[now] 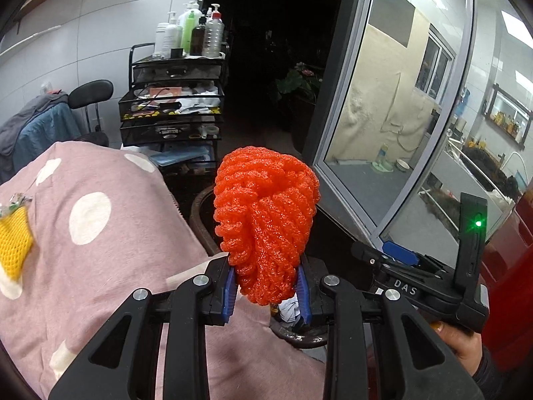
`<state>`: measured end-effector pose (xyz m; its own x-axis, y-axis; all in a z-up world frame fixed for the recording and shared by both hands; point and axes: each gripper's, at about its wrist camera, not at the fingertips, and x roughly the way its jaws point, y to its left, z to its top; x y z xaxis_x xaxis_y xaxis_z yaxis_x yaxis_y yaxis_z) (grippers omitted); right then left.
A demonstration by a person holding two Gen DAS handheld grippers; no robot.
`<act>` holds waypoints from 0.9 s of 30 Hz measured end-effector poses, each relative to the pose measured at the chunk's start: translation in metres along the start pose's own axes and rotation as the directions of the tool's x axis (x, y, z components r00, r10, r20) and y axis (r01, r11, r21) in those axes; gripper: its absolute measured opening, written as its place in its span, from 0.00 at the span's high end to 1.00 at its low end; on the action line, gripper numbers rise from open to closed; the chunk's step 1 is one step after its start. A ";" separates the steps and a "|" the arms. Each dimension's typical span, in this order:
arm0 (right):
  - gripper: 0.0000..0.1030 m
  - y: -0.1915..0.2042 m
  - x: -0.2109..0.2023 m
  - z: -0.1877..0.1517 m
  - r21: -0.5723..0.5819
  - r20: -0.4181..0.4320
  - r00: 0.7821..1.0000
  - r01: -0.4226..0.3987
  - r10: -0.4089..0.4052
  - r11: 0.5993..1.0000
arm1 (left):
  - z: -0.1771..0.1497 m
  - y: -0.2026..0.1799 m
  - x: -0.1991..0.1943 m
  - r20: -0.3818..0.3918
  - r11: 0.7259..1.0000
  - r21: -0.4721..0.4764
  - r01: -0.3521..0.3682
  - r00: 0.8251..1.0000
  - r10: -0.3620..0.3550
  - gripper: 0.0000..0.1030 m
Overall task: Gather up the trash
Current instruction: 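Lower the red foam net into the brown bin and open the left tool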
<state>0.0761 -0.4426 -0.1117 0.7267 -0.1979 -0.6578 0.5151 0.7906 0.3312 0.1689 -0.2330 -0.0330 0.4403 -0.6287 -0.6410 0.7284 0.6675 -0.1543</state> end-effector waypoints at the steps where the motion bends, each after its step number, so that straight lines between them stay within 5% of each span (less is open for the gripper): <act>1: 0.28 -0.002 -0.001 0.000 -0.004 0.004 1.000 0.010 -0.010 1.000 | 0.002 -0.002 0.004 -0.010 1.000 0.000 0.006 1.000 -0.006 0.72; 18: 0.27 -0.024 -0.009 0.002 0.032 0.015 0.997 0.074 -0.074 0.997 | 0.004 -0.023 0.051 -0.167 0.998 0.060 0.008 0.986 0.002 0.67; 23: 0.24 -0.027 -0.008 0.001 0.038 0.012 0.996 0.084 -0.085 0.996 | 0.003 -0.025 0.047 -0.139 0.997 0.074 -0.015 0.990 0.025 0.30; 27: 0.22 -0.029 -0.008 0.002 0.043 0.016 0.995 0.094 -0.095 0.995 | 0.003 -0.026 0.039 -0.092 0.995 0.097 -0.035 0.995 0.044 0.12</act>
<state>0.0562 -0.4651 -0.1150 0.6819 -0.2813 -0.6751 0.6000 0.7431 0.2964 0.1687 -0.2758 -0.0518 0.4219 -0.5594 -0.7135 0.7602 0.6471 -0.0579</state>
